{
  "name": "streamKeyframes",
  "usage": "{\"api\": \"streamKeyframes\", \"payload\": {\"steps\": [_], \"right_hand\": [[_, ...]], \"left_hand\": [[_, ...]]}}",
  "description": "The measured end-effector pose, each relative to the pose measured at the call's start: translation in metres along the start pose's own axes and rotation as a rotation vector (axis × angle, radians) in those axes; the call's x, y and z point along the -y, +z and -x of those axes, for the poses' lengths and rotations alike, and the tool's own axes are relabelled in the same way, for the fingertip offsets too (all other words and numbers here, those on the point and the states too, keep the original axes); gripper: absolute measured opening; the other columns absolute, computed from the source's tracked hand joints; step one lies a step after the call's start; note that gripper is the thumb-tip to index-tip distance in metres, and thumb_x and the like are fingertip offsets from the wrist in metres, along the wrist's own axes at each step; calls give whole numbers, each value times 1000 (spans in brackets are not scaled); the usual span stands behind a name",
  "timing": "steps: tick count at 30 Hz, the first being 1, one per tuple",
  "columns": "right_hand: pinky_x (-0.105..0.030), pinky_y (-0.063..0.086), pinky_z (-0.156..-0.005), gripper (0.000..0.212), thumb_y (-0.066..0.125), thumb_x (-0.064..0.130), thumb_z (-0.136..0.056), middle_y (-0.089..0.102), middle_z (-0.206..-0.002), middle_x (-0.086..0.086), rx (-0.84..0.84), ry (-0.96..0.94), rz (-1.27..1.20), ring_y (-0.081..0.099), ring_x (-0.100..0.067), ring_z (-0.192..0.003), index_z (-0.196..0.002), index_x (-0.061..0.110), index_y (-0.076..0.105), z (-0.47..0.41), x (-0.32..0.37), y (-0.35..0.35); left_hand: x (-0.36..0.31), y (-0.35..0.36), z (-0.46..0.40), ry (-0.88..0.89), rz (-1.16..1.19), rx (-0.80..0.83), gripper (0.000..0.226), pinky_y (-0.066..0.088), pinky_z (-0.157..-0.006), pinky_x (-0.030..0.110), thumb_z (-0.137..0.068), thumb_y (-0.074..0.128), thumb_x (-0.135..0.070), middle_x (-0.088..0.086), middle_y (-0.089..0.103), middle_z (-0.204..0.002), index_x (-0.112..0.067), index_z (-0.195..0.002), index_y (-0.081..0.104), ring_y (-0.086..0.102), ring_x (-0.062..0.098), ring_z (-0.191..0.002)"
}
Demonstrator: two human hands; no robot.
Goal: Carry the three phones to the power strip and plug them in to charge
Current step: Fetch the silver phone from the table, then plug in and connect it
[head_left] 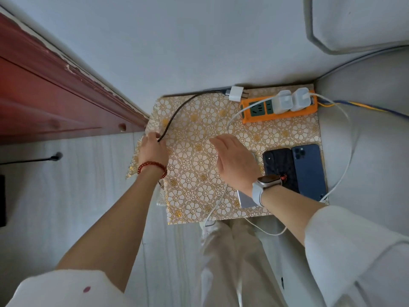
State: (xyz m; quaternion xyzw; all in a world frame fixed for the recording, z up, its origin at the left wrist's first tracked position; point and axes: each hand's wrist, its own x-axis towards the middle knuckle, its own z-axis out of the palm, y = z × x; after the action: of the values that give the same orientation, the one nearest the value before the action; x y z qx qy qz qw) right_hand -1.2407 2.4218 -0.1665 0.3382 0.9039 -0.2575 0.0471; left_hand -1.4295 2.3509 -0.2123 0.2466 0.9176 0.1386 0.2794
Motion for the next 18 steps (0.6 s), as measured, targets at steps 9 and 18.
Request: {"api": "streamKeyframes", "payload": {"steps": [9, 18], "right_hand": [[-47, 14, -116, 65, 54, 14, -85, 25, -150, -16, -19, -119, 49, 20, -32, -139, -142, 14, 21, -31, 14, -46], [-35, 46, -60, 22, 40, 22, -95, 57, -82, -8, 46, -53, -59, 53, -22, -73, -93, 6, 55, -35, 15, -61]], "left_hand": [[-10, -58, 80, 561, 334, -35, 24, 46, -66, 33, -85, 47, -8, 19, 60, -85, -2, -97, 66, 57, 28, -74], [-22, -94, 88, 454, 522, -168, 24, 45, -68, 25, -88, 42, -11, 5, 57, -86, -1, -97, 62, 54, 20, -74]]}}
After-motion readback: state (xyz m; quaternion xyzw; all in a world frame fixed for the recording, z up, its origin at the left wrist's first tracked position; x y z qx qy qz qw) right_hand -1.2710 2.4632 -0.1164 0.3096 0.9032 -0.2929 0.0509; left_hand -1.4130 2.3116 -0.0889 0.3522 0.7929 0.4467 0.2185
